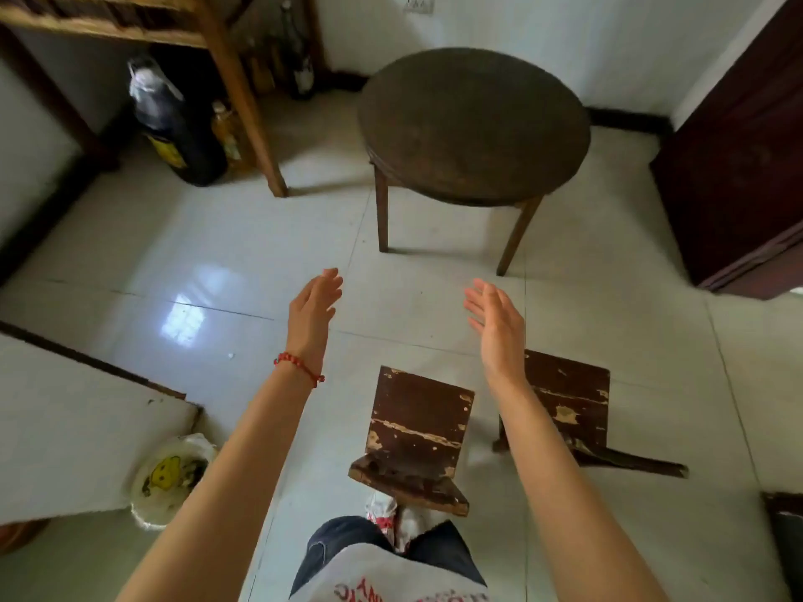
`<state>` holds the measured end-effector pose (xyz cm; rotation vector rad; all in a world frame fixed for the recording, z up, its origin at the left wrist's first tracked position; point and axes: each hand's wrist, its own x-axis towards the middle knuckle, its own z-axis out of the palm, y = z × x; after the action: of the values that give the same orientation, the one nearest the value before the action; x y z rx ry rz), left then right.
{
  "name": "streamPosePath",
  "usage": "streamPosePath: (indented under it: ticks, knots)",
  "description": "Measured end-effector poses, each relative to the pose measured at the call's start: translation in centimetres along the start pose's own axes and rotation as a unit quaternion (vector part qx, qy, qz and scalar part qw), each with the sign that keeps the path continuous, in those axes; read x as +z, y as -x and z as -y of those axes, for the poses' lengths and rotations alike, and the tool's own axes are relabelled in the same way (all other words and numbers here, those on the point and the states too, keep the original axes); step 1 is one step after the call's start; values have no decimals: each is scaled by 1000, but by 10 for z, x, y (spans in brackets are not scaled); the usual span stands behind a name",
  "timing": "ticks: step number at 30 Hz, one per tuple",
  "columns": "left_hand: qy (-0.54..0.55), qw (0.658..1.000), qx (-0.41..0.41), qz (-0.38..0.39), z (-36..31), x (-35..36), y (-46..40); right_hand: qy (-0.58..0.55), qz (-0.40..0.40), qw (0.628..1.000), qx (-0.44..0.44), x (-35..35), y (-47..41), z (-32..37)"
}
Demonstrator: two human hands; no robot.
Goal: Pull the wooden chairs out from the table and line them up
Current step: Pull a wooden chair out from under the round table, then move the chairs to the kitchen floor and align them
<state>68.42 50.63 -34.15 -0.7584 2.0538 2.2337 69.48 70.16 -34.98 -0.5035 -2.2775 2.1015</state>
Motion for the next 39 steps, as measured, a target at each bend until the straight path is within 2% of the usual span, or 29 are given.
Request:
streamPosePath:
  ticks: [4,9,20,31,35,39]
  knots:
    - [28,999,38,-16,-42,-17,24,-10,30,998,-50,10,13,42]
    - [39,996,65,-53,-68,-52,48,-10,66,995,-68,37,32,65]
    - [37,994,31,-101,-82,-136,29,20,112,993,-34,128,43,83]
    - [14,998,10,-59,-118,-251,-80,-7,92,996,10,283,16,97]
    - [-2,1000,-4,-24,-134,-262,-118,-12,69,997,19,314,1,104]
    - [-16,1000,-13,22,-147,-249,-156,-15,23,999,26,315,-20,108]
